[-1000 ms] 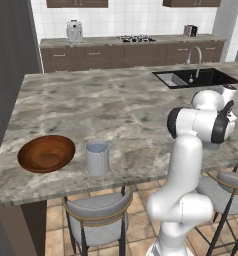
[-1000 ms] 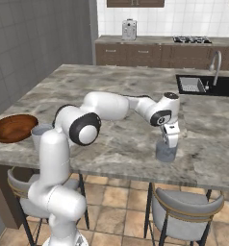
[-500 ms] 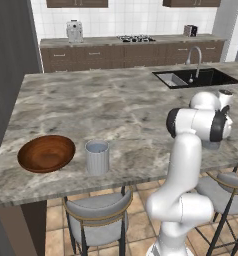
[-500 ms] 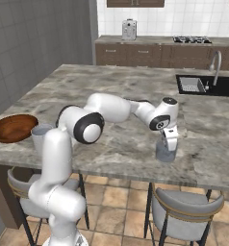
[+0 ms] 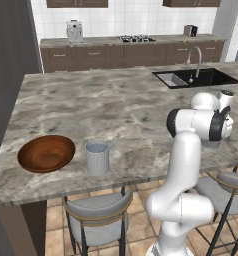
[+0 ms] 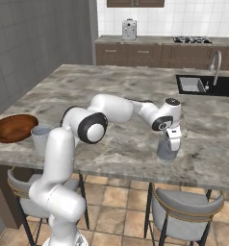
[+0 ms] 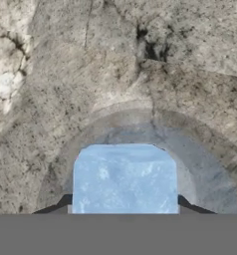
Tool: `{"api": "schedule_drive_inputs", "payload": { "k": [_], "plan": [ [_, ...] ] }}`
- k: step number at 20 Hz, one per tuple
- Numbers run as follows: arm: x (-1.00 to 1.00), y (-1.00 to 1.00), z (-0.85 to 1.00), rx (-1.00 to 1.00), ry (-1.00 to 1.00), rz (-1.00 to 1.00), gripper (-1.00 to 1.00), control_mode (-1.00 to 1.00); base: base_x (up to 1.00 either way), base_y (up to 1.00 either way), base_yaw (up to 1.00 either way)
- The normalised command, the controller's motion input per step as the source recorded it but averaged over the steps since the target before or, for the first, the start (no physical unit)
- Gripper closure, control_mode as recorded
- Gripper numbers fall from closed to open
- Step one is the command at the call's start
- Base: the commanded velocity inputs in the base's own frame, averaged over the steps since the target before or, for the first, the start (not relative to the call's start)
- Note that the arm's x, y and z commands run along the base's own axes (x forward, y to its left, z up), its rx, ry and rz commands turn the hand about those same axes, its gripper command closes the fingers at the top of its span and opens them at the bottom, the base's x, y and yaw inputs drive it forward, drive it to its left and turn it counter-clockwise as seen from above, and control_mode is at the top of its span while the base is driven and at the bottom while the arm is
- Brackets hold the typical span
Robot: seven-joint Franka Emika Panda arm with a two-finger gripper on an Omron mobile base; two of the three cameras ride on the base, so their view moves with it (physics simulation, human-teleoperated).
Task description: There are four ice cubes in the ice bowl. Place two ice cubes in each glass of water.
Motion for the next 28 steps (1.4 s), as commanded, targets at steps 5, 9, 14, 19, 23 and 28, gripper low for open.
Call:
{"api": "schedule_drive_inputs", "payload": {
  "k": [5,9,14,19,23,28],
  "plan": [
    [0.00,0.00,0.00,0.00,-0.07,0.00,-1.00,-1.00,0.00,0.00,0.00],
    [0.00,0.00,0.00,0.00,-0.07,0.00,-1.00,-1.00,0.00,0.00,0.00],
    [0.00,0.00,0.00,-0.02,-0.07,0.00,-1.00,-1.00,0.00,0.00,0.00],
    [-0.04,0.00,0.11,-0.01,-0.13,0.00,-1.00,-1.00,0.00,0.00,0.00],
    [-0.07,0.00,0.19,0.00,-0.19,-0.01,-1.00,-1.00,0.00,0.00,0.00],
    [0.02,0.01,-0.02,-0.09,-0.02,-0.01,1.00,-1.00,0.00,0.00,0.00]
  ]
}}
